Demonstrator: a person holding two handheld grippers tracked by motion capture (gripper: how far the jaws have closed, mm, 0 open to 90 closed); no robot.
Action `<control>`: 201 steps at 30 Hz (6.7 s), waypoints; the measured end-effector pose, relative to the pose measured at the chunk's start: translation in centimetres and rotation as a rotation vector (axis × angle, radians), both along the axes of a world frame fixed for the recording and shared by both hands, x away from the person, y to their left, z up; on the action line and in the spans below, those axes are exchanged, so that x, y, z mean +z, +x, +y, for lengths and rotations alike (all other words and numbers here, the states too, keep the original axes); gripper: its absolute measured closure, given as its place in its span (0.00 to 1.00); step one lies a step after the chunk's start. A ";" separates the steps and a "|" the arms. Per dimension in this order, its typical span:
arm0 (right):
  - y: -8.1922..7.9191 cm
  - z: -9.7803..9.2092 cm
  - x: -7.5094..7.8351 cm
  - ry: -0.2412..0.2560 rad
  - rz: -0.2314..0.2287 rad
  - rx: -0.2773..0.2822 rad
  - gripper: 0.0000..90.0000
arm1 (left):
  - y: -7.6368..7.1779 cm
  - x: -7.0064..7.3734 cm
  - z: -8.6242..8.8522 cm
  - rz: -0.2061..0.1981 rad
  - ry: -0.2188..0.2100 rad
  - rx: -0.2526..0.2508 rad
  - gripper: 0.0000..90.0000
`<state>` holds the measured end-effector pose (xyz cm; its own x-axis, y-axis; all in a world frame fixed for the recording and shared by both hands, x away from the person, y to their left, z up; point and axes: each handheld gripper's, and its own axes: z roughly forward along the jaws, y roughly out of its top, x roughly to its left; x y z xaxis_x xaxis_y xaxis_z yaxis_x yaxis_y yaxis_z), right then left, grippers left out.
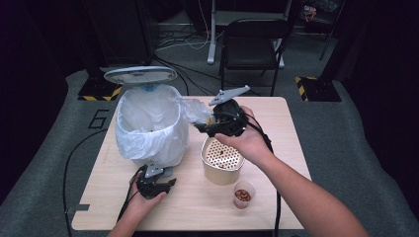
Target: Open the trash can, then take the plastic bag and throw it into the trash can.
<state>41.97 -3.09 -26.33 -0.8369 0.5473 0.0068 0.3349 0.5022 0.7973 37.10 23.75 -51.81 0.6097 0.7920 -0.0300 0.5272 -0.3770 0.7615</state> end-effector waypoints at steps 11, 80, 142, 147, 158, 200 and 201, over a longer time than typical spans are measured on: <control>1.0 4.2 0.6 -0.005 0.004 0.055 0.68 | 0.2 0.0 0.0 -0.033 0.004 -0.014 0.43; 5.6 13.0 -3.6 0.029 -0.018 -0.013 0.38 | 0.0 -0.1 -0.2 0.006 -0.043 0.015 0.43; -2.0 3.0 -0.6 0.127 -0.068 0.045 0.38 | 0.1 0.0 0.2 -0.008 -0.004 0.002 0.49; -2.3 1.5 -1.1 0.133 -0.057 0.027 0.38 | -0.1 0.0 -0.2 -0.011 0.003 0.017 0.49; -2.4 -1.0 -3.2 0.123 -0.040 -0.020 0.37 | -0.1 -0.1 -0.2 -0.017 0.002 0.018 0.49; -7.6 -11.2 -15.1 0.078 -0.032 -0.171 0.09 | -0.1 -0.1 -0.1 -0.012 -0.022 0.017 0.49; -7.7 -11.3 -15.3 0.075 -0.033 -0.168 0.08 | -0.1 -0.1 0.0 -0.009 -0.018 0.015 0.49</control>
